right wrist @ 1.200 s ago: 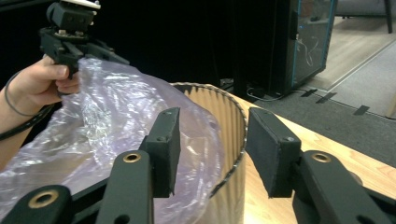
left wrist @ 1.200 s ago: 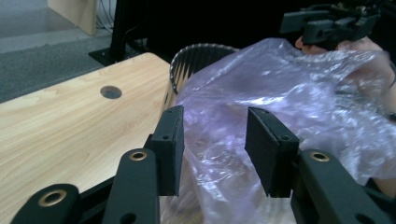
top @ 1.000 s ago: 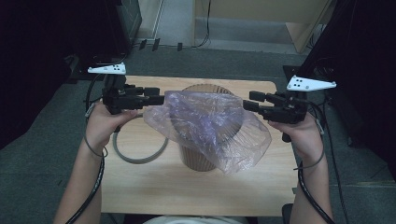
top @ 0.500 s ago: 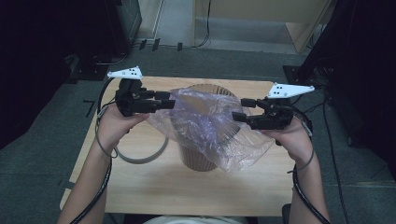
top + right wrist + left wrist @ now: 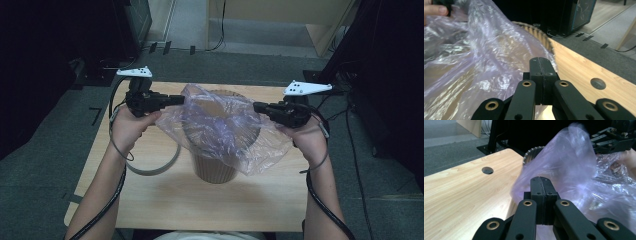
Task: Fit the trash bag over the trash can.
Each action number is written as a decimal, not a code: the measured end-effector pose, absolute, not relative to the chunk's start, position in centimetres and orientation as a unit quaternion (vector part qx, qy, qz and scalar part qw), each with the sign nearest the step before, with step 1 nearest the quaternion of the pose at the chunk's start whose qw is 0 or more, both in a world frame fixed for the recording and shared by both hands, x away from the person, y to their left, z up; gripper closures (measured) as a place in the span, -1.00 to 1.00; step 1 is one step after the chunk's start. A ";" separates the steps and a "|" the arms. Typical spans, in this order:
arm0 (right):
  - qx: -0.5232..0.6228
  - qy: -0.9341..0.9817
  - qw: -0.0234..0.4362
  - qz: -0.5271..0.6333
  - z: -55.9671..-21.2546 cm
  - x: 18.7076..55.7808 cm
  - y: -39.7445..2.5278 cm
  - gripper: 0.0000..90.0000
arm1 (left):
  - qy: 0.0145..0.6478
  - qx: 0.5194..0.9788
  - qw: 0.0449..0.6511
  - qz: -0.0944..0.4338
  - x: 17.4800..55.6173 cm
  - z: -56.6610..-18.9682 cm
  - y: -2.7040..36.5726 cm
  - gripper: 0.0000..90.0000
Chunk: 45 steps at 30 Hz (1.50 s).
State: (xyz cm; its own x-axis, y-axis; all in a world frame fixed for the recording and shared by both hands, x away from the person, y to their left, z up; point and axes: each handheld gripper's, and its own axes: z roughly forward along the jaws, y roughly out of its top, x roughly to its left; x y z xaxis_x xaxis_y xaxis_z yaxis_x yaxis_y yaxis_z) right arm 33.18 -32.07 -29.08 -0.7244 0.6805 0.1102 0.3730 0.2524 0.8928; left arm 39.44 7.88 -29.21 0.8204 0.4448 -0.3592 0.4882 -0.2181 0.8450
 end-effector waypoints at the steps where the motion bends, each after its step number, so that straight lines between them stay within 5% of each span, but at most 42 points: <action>1: 0.342 0.774 0.152 0.511 -29.1 33.4 -32.1 1.00 | 0.301 0.780 0.549 -0.014 39.6 -29.3 7.8 1.00; 4: 0.347 0.766 0.158 0.518 -29.3 34.2 -32.3 0.99 | 0.303 0.781 0.547 -0.005 40.1 -29.7 7.3 1.00; 8: 0.353 0.753 0.156 0.534 -29.8 34.8 -32.5 0.54 | 0.303 0.781 0.546 -0.005 40.4 -30.1 7.1 0.97; 12: 0.353 0.751 0.154 0.536 -30.2 34.9 -32.7 0.34 | 0.297 0.777 0.556 -0.008 40.5 -30.2 7.4 0.73; 14: 0.358 0.749 0.147 0.538 -30.3 35.0 -32.8 0.35 | 0.294 0.778 0.555 -0.004 40.7 -30.4 7.5 0.55; 17: 0.362 0.749 0.127 0.541 -30.5 35.2 -32.8 0.67 | 0.297 0.775 0.558 -0.011 40.9 -30.8 7.5 0.50; 19: 0.346 0.754 0.135 0.543 -30.6 35.1 -32.6 0.88 | 0.295 0.772 0.563 -0.026 41.1 -31.1 7.6 0.61; 23: 0.348 0.749 0.147 0.544 -30.4 35.1 -32.5 1.00 | 0.294 0.768 0.568 -0.039 41.2 -31.2 7.7 0.96; 45: 0.402 0.748 0.122 0.514 -34.0 37.4 -31.4 0.96 | 0.333 0.775 0.535 -0.045 42.8 -34.9 6.1 1.00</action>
State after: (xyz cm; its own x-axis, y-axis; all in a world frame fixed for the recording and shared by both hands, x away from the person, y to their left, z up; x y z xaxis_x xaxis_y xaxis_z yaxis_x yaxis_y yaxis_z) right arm 37.37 -31.39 -34.04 -0.6473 0.7265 0.2307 0.4758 0.1487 0.8669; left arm 42.76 6.13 -34.92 0.7741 0.4682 -0.4261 0.5646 -0.2061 0.7992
